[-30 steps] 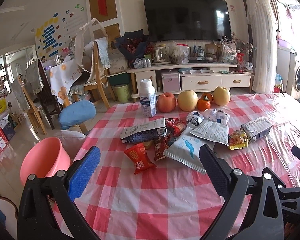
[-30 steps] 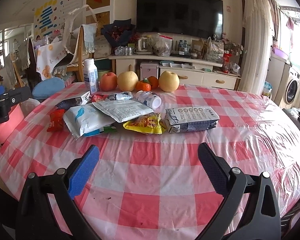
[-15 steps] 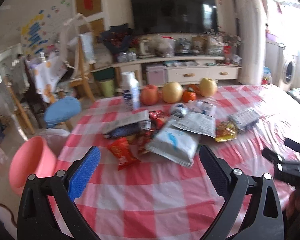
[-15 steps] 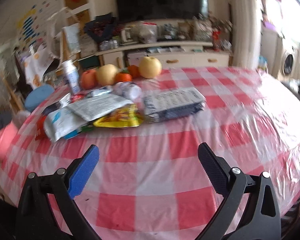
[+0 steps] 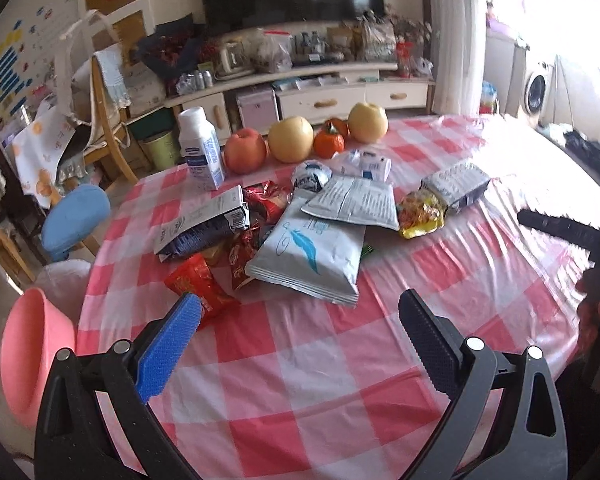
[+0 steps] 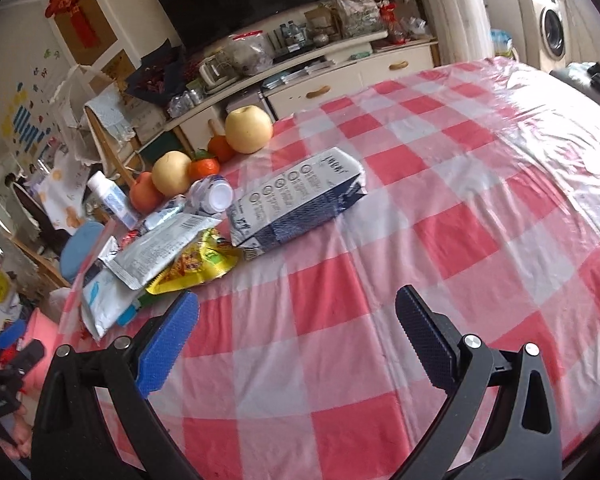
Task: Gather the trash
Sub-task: 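Grasp the white wet-wipes pack with the left tool while the right tool grasps the yellow snack bag, then carry both items to the pink bucket and open both tools to drop them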
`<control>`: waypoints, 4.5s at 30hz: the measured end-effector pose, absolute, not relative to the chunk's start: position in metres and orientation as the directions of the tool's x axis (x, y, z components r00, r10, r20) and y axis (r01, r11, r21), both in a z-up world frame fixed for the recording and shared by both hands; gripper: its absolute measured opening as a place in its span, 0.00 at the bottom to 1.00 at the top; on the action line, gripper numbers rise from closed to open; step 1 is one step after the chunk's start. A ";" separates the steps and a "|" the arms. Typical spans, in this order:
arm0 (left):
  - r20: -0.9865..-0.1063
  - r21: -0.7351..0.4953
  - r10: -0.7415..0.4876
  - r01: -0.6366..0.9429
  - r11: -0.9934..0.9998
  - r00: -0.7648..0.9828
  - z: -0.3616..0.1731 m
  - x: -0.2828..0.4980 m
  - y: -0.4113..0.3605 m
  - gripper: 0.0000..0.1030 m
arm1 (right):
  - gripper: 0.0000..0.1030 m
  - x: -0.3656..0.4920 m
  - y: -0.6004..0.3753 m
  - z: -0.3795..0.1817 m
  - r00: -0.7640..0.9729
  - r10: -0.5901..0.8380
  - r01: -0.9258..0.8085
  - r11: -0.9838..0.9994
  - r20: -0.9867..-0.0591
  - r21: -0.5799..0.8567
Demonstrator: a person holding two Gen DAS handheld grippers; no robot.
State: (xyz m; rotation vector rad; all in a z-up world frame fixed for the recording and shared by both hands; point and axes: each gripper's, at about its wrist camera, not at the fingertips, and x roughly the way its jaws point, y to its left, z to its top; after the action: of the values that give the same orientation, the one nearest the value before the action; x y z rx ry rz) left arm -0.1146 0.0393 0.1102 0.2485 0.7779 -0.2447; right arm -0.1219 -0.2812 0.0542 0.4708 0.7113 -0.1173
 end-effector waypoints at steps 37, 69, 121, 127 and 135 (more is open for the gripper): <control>-0.818 0.208 -0.102 0.457 0.865 0.566 0.070 -0.010 0.003 0.95 | 0.81 -0.030 -0.189 0.040 0.663 0.266 -0.082 0.955 -0.700 0.285; -0.859 0.148 -0.102 0.434 0.889 0.502 0.042 0.008 -0.010 0.76 | 0.65 0.000 -0.194 0.025 0.632 0.160 -0.009 0.980 -0.758 0.200; -0.706 -0.147 0.163 -0.367 0.918 0.690 0.121 -0.087 0.371 0.77 | 0.52 -0.038 0.167 0.123 0.515 0.559 -0.625 0.764 -0.650 0.162; -0.739 -0.178 0.250 -0.540 0.823 0.625 0.109 -0.092 0.433 0.80 | 0.53 -0.014 0.246 0.121 0.482 0.562 -0.690 0.716 -0.672 0.105; -0.687 -0.226 0.304 -0.591 0.774 0.660 0.108 -0.102 0.456 0.87 | 0.82 -0.002 0.245 0.100 0.500 0.563 -0.622 0.763 -0.658 0.179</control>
State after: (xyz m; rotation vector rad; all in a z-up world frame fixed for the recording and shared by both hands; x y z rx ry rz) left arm -0.1024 0.4561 0.1077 -0.4596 0.6772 0.5272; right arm -0.0025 0.2448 0.1001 -0.0850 0.7633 0.7168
